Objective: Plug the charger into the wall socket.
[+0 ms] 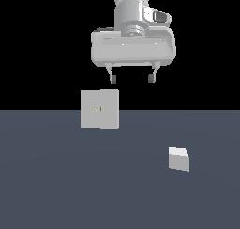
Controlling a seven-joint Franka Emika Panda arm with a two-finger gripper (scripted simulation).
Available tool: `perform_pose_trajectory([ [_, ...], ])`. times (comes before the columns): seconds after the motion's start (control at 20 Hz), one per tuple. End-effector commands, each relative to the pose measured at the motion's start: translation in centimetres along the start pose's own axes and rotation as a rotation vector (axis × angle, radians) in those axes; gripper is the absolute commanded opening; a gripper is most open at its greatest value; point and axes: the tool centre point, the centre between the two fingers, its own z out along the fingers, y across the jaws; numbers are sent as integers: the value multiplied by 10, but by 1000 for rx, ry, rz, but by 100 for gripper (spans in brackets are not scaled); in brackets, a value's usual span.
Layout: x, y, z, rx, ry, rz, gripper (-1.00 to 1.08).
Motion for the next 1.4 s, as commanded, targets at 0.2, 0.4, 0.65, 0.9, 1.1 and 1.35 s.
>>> perform_pose_trajectory([
  [0.2, -1, 1, 1, 0, 4, 5, 100],
  [0.4, -5, 5, 6, -2, 15, 20, 100],
  [0.65, -13, 13, 16, -5, 39, 52, 100],
  [0.9, -25, 25, 31, -10, 74, 99, 100],
  [1.1, -37, 36, 46, -14, 109, 146, 100],
  [1.35, -51, 49, 66, -20, 152, 204, 100],
])
